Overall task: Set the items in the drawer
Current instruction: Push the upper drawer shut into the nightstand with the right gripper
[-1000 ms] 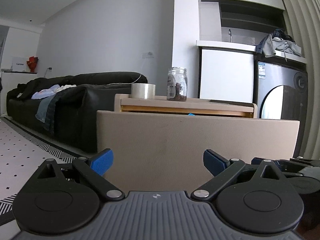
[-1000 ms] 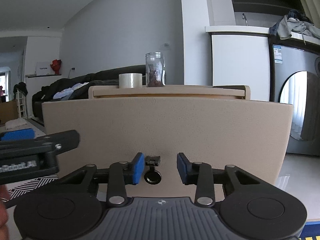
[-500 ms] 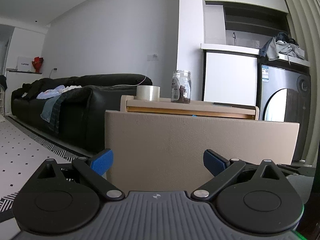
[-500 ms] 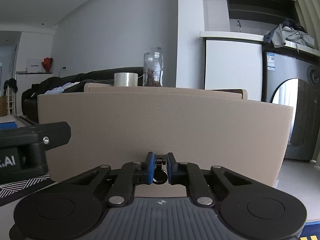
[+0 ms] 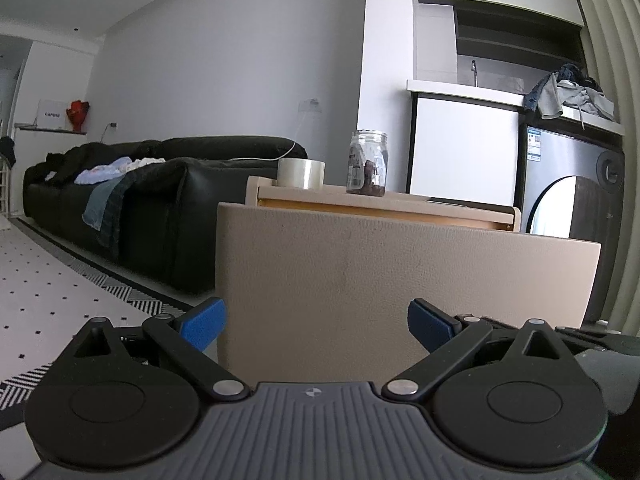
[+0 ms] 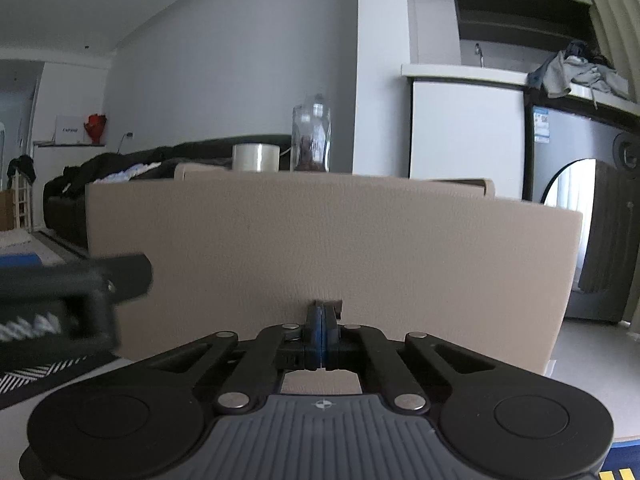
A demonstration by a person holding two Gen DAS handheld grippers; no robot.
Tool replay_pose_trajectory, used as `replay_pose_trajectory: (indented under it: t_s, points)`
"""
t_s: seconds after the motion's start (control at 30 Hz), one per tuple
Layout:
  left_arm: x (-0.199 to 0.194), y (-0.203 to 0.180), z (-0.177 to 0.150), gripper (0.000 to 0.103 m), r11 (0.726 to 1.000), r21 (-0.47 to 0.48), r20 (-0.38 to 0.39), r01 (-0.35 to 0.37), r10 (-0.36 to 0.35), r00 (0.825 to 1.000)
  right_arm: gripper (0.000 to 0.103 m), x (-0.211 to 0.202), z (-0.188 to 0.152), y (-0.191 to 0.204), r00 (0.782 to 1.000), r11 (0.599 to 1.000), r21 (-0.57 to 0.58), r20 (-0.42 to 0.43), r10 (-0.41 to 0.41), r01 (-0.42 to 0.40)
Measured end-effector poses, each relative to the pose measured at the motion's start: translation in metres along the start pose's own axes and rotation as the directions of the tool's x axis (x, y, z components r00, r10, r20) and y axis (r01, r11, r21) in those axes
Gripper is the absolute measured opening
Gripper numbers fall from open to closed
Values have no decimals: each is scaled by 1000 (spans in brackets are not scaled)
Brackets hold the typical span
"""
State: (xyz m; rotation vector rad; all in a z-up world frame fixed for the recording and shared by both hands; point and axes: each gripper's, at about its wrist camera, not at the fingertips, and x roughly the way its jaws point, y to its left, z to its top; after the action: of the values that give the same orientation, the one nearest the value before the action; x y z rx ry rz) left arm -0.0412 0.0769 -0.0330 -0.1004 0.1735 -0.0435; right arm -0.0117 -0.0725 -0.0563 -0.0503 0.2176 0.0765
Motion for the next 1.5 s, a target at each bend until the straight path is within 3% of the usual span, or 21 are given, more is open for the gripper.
replay_pose_trajectory:
  t_s: [0.3, 1.3, 1.4, 1.5]
  points:
    - [0, 3, -8, 101, 999, -34, -11, -9, 9, 1000, 0, 11, 0, -2, 1000, 1000, 28, -28, -4, 4]
    - [3, 5, -15, 102, 998, -61, -31, -13, 11, 999, 4, 10, -1, 2, 1000, 1000, 15, -5, -17, 18]
    - [3, 6, -15, 102, 997, -70, -32, -15, 13, 999, 14, 9, -1, 0, 1000, 999, 22, -5, -28, 28]
    - [4, 8, -16, 102, 997, -78, -40, -16, 12, 999, 15, 9, -2, 1, 1000, 1000, 14, -2, -18, 18]
